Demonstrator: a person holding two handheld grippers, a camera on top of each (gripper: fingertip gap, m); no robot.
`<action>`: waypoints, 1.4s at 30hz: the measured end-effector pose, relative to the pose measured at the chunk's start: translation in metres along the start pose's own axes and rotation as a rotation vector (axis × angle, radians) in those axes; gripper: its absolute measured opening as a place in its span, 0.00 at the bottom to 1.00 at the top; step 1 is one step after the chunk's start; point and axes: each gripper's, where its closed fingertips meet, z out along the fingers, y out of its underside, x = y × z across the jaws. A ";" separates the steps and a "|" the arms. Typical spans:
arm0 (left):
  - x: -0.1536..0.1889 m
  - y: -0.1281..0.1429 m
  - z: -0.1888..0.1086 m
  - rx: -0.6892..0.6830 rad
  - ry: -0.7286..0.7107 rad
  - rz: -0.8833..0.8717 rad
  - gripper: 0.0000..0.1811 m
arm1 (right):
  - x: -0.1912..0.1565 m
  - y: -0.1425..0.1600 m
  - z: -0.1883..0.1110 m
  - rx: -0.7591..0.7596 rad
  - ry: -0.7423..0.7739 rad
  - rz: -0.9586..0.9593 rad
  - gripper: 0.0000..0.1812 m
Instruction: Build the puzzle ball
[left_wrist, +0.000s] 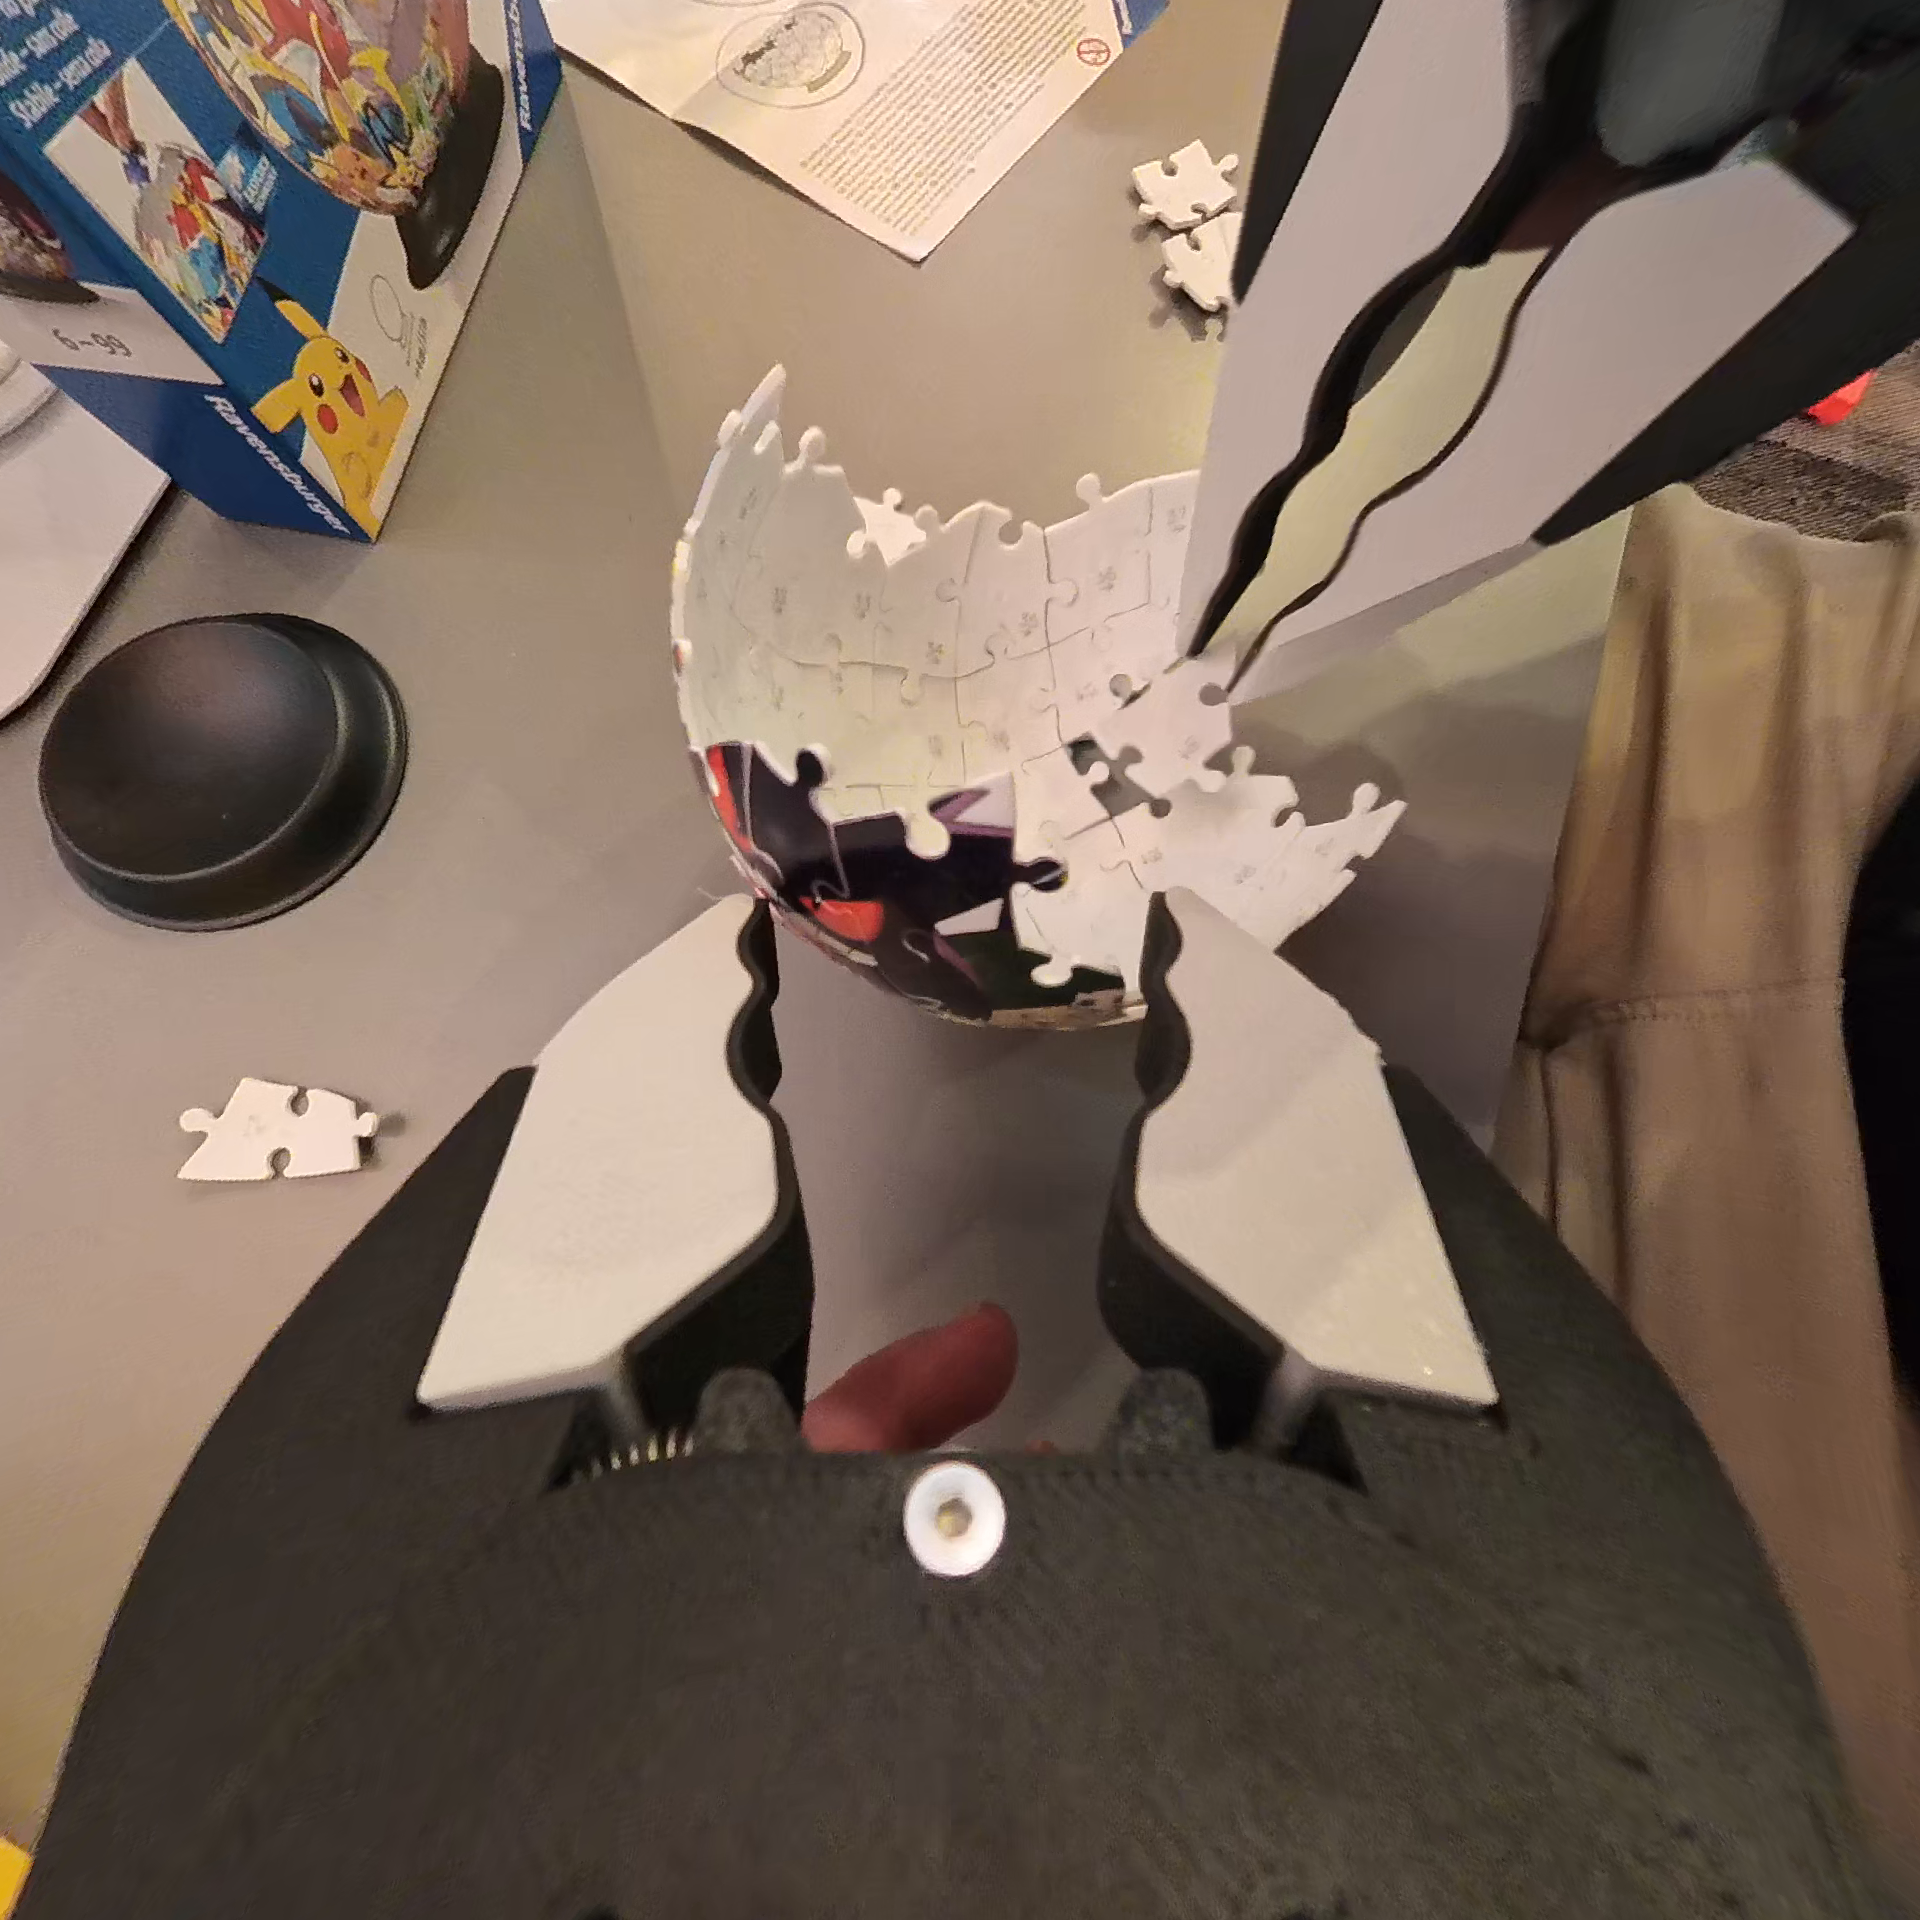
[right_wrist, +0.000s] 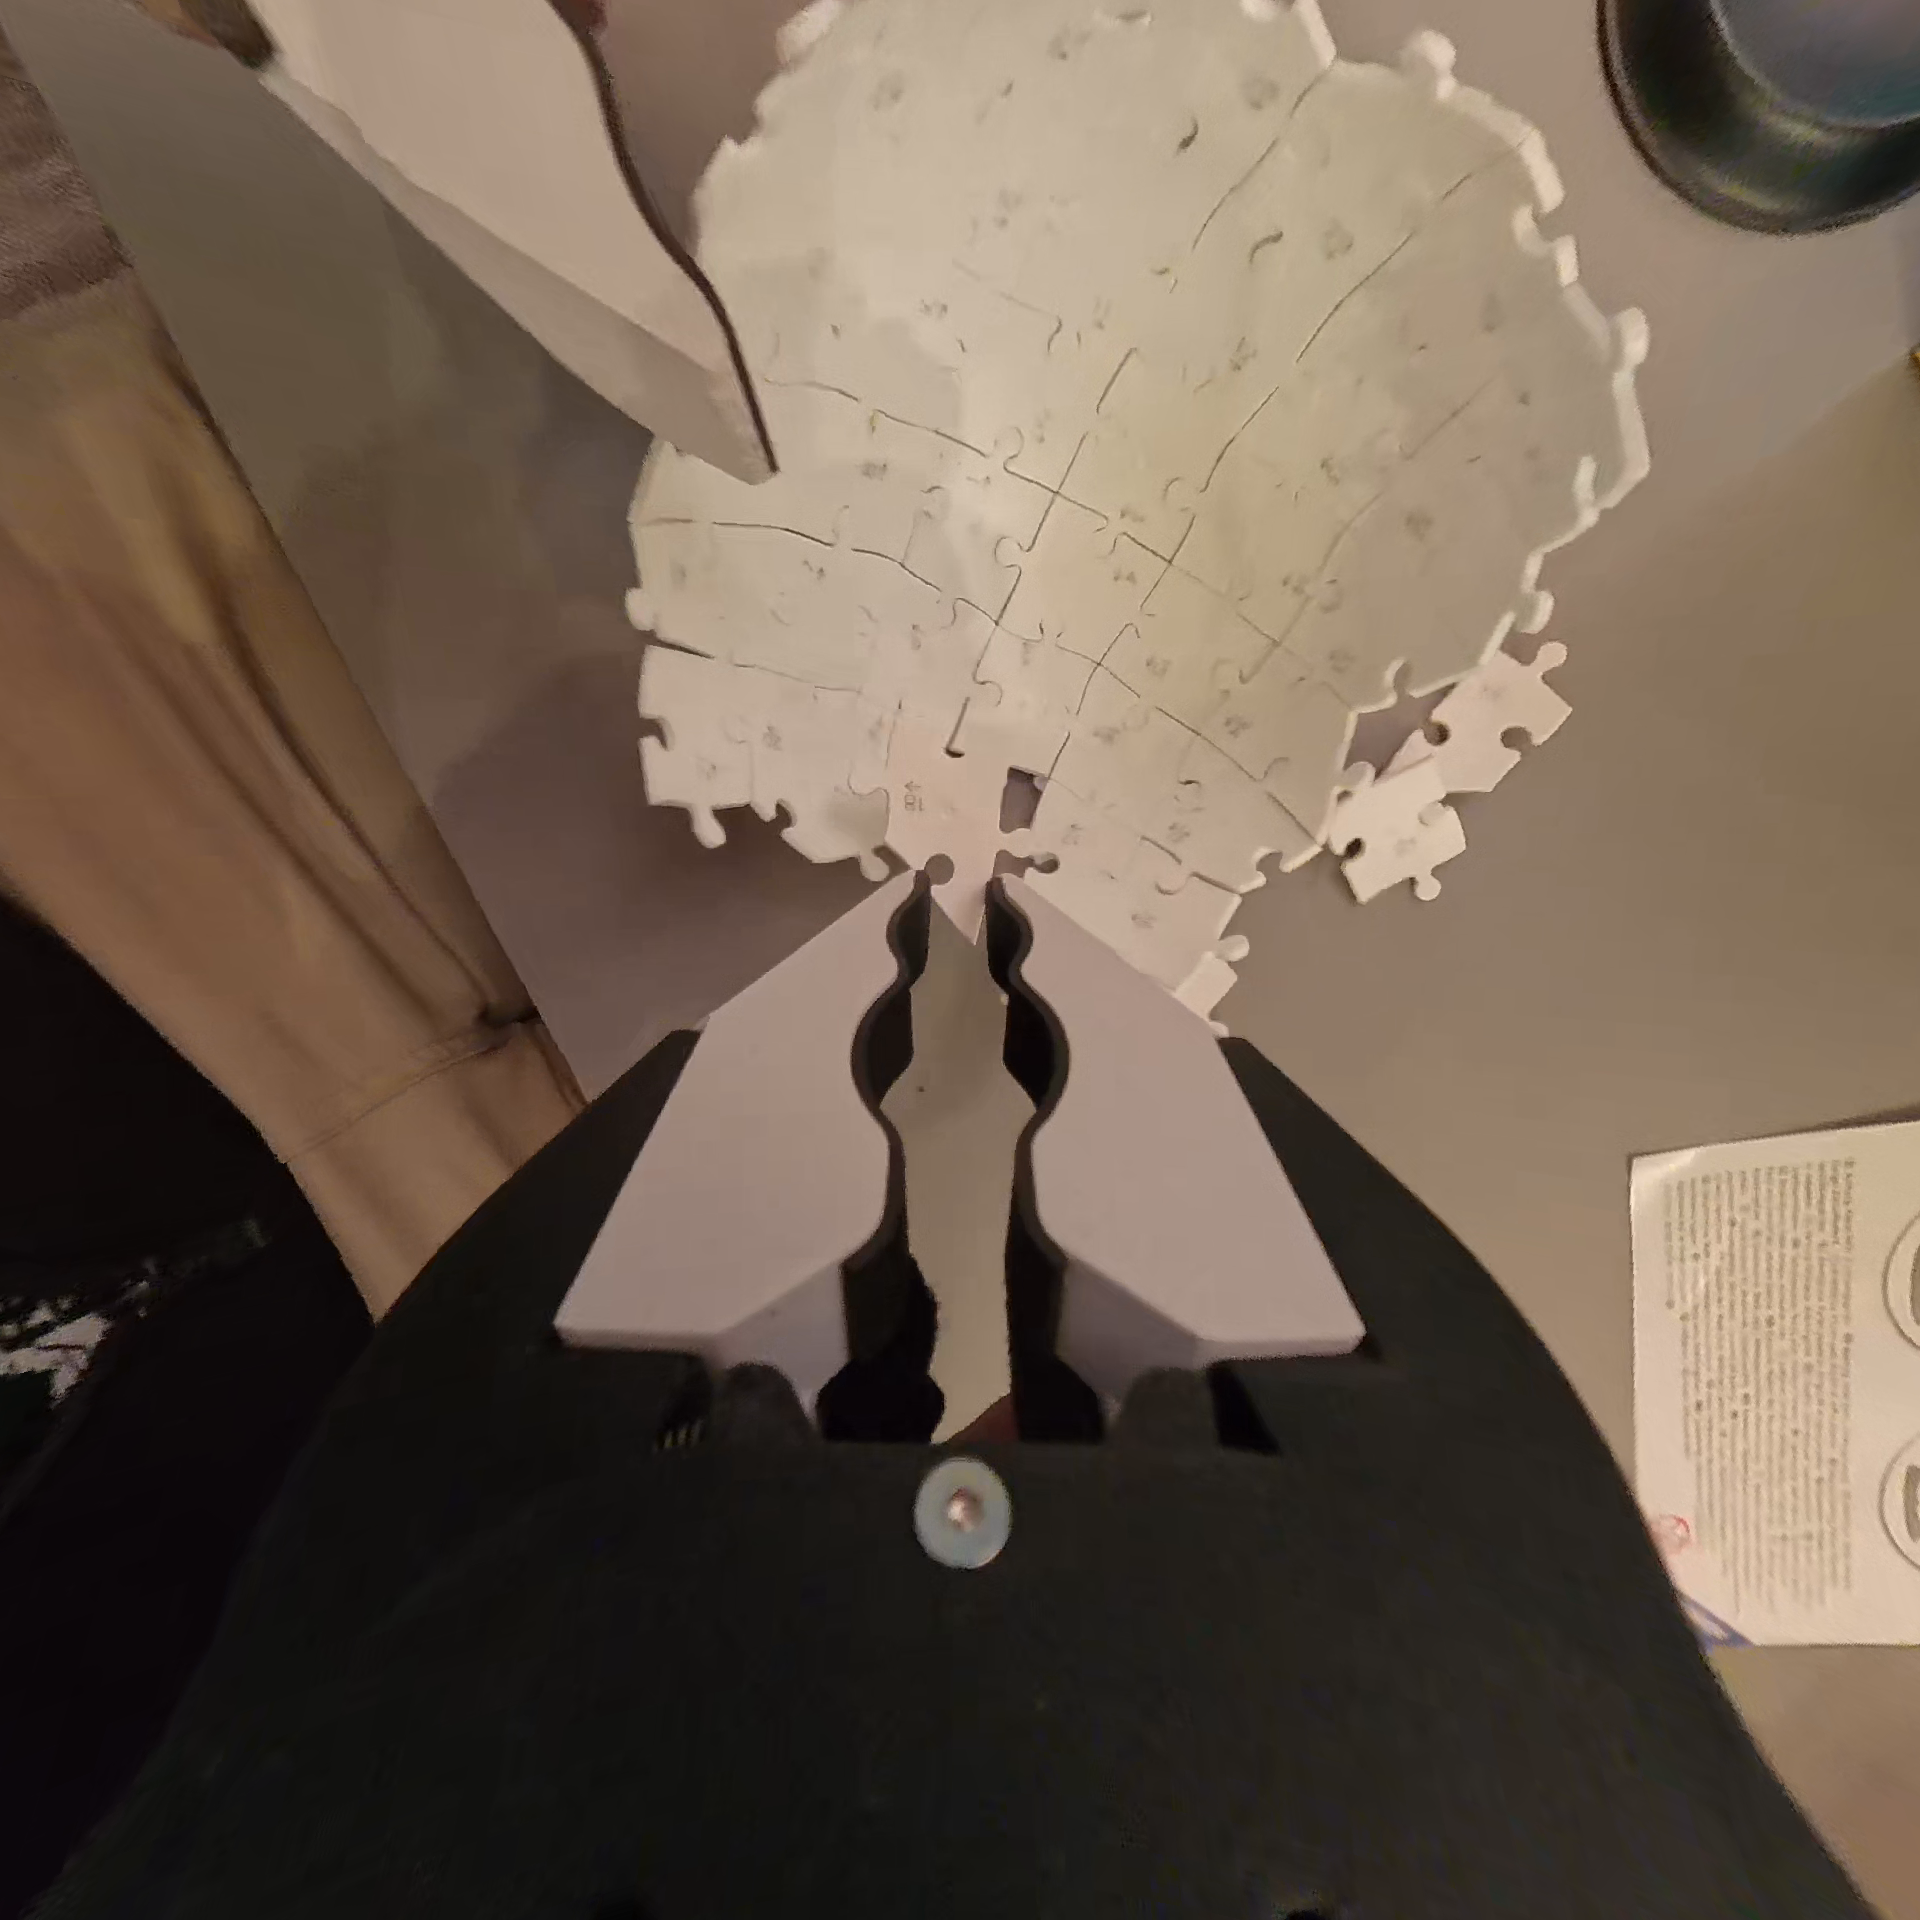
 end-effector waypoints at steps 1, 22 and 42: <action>0.001 0.000 0.000 0.000 0.001 0.003 0.37 | 0.001 0.001 0.001 -0.012 0.009 -0.003 0.05; 0.005 -0.008 -0.001 0.028 0.012 0.018 0.37 | 0.001 0.015 0.015 -0.159 0.084 0.008 0.05; 0.007 -0.012 -0.003 0.035 0.013 0.028 0.37 | 0.003 0.000 0.016 -0.096 0.075 -0.004 0.04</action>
